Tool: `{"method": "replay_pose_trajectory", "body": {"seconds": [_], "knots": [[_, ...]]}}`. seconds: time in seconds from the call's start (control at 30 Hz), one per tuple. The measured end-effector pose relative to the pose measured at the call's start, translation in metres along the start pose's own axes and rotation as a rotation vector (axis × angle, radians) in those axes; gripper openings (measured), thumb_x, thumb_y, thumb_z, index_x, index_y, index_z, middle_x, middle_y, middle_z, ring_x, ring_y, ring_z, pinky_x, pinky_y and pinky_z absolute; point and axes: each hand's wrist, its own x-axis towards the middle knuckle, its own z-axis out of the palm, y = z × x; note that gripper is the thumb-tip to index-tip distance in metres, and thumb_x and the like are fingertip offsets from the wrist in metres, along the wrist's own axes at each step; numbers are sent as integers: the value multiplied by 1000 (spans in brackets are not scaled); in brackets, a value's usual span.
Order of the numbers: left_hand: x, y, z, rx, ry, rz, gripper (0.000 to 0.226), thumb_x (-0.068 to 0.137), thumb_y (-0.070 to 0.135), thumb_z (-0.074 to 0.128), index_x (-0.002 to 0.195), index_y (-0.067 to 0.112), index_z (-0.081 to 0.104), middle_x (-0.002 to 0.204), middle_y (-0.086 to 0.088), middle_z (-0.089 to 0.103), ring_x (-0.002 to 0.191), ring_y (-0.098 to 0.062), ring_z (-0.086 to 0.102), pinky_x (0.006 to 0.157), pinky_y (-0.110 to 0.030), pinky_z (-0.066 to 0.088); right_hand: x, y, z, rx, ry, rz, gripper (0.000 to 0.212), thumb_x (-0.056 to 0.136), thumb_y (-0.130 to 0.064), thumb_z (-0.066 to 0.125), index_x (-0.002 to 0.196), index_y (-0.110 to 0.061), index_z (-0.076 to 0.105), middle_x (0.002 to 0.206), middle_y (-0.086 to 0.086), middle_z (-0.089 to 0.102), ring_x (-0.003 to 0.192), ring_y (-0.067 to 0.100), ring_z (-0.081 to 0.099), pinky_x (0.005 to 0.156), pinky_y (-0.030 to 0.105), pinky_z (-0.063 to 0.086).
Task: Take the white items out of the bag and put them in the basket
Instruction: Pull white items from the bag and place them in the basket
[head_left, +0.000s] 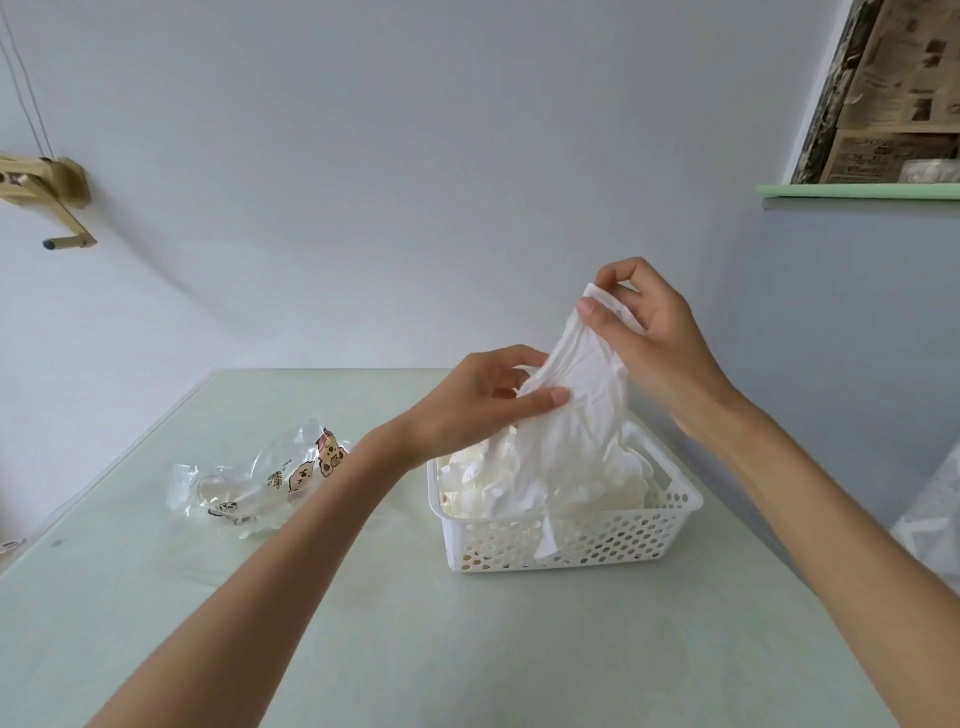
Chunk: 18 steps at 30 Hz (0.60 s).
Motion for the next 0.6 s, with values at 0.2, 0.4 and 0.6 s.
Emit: {"method": "replay_pose_trajectory", "body": {"seconds": [0.2,0.4,0.6], "knots": [[-5,5,-16,79,102,42,8,85,22,71,82,15,70,67,14,64,53,0,53,51,-17,45,3,7,-17,-236,-101,257,69,52,-45,82,111,-28,50,103,0,66,86,10,67,66,21,53],[-6,-1,-22,180,130,26,14,88,27,67,82,15,68,79,3,68,69,-4,59,63,-13,46,12,16,-37,-221,-359,546,84,50,-35,83,127,-17,54,103,4,73,93,15,71,88,30,54],[0,-14,-12,94,215,-81,18,99,30,48,94,14,55,78,6,57,65,-4,50,58,-11,38,19,24,-46,-78,-407,681,55,62,-28,76,109,-1,68,108,6,71,95,14,67,84,22,55]]}}
